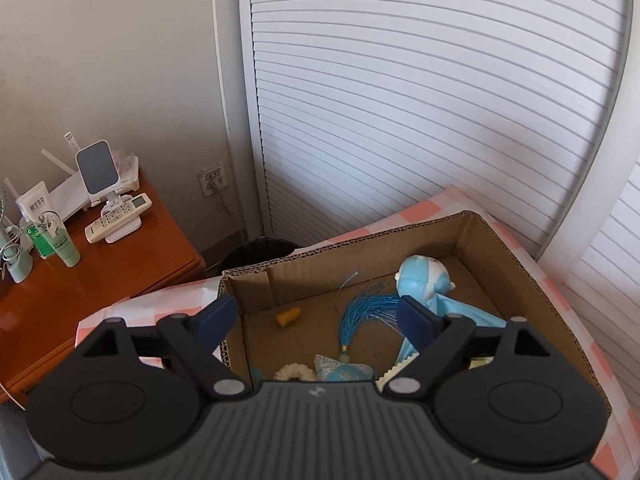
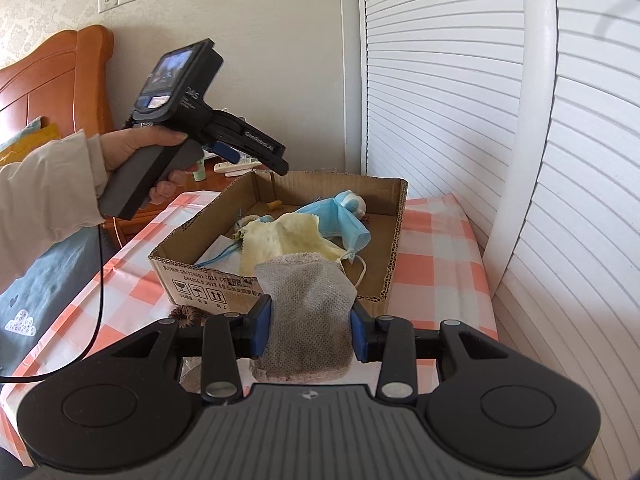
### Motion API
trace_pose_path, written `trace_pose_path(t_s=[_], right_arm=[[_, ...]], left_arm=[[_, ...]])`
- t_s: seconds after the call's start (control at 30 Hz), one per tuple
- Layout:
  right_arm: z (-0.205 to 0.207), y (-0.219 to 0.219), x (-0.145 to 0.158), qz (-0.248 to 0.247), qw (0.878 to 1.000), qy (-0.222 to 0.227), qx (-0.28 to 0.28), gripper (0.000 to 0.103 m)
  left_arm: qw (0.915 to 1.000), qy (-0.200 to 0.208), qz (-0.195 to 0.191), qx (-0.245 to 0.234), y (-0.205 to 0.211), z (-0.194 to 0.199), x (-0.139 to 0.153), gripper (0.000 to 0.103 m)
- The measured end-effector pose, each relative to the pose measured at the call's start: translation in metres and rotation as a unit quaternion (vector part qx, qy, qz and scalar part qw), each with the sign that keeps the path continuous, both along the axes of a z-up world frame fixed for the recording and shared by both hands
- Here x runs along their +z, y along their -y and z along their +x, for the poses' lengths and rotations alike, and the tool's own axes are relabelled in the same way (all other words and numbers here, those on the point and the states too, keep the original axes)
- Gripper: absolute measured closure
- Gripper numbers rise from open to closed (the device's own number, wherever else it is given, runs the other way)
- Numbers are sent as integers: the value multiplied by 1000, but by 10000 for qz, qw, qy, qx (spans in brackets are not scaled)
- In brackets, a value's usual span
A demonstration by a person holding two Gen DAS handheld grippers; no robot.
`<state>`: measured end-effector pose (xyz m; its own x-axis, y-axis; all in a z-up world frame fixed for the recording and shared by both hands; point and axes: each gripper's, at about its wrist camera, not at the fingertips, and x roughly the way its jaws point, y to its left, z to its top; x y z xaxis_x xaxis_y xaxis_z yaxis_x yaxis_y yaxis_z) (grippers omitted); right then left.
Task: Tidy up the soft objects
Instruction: 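Carry the plug into the box and open the left gripper while the right gripper releases the pouch there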
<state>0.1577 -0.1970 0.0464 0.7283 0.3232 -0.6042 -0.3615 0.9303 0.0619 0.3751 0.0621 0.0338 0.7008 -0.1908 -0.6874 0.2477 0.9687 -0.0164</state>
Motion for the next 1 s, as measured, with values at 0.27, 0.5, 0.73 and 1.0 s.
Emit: trace_pose_path(t_s=[0.27,0.5,0.73,1.0], right_arm=[[4,-6,2,32,10000,-46,56,59],[23,-14,5,-42,9999,-124,57,59],[59,-34,5,-333,9993,-106,126,59],[97,-52,-4,-493,9983,-281,114,59]], left_arm=[[9988,257,171,-374,-9,-76,22,1],[9962,618,283,-553,-14,-157,26,1],[9957,773,159,-492,-14,-211,23,1],[9970,693,-8,-342,-12,-228,21,1]])
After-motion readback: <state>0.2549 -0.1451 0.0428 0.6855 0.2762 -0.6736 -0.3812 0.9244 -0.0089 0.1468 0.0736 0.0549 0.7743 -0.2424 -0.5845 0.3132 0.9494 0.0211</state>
